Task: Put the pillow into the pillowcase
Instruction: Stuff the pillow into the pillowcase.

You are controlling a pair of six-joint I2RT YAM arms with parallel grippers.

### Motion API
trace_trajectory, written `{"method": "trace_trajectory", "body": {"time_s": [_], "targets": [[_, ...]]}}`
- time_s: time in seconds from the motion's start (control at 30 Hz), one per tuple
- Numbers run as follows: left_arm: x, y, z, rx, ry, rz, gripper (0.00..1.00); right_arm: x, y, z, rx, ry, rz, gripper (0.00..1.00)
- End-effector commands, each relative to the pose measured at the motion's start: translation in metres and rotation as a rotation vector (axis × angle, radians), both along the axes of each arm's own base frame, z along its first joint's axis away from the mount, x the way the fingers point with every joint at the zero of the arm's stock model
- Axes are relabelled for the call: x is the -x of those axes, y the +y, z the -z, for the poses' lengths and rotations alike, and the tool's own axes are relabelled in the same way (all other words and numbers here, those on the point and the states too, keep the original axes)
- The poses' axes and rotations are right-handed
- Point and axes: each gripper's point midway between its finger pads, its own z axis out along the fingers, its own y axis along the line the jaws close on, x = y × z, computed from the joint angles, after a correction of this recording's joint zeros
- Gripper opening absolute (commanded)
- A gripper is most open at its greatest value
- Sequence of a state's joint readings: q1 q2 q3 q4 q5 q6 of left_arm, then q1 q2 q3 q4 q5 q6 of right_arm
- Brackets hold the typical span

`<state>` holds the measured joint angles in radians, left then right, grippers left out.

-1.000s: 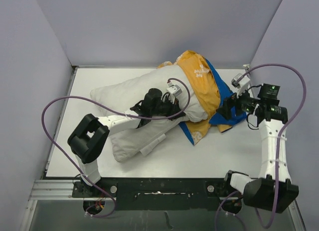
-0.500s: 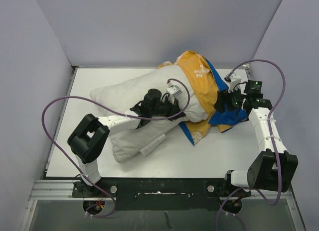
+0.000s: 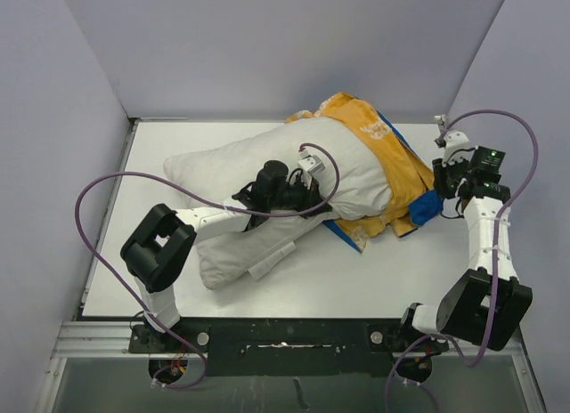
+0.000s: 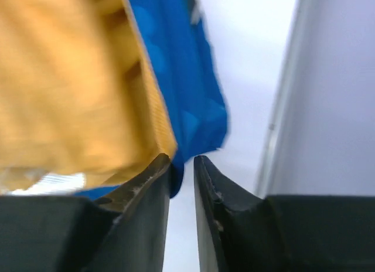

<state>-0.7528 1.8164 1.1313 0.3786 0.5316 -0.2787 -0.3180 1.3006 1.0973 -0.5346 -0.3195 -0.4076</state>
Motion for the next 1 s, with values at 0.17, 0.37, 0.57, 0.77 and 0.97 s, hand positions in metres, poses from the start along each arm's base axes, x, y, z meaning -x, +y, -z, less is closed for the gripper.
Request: {"method": "trace_trajectory", "body": {"time_s": [0.17, 0.37, 0.57, 0.77, 0.97], "targets": [[0.005, 0.001, -0.033, 0.081, -0.040, 0.025, 0.00, -0.016, -0.009, -0.036, -0.061, -0.073, -0.095, 0.29], [0.011, 0.006, -0.037, 0.072, -0.051, 0.039, 0.00, -0.014, -0.059, -0.035, 0.122, -0.090, 0.087, 0.29], [0.009, 0.001, -0.044, 0.086, -0.061, 0.056, 0.00, 0.051, 0.097, -0.085, -0.213, -0.252, -0.591, 0.68], [0.012, -0.003, -0.050, 0.100, -0.058, 0.072, 0.00, 0.048, 0.147, -0.051, -0.177, -0.109, -0.603, 0.69], [0.017, -0.001, -0.055, 0.103, -0.065, 0.076, 0.00, 0.008, 0.111, -0.023, 0.023, -0.020, -0.383, 0.62]]}}
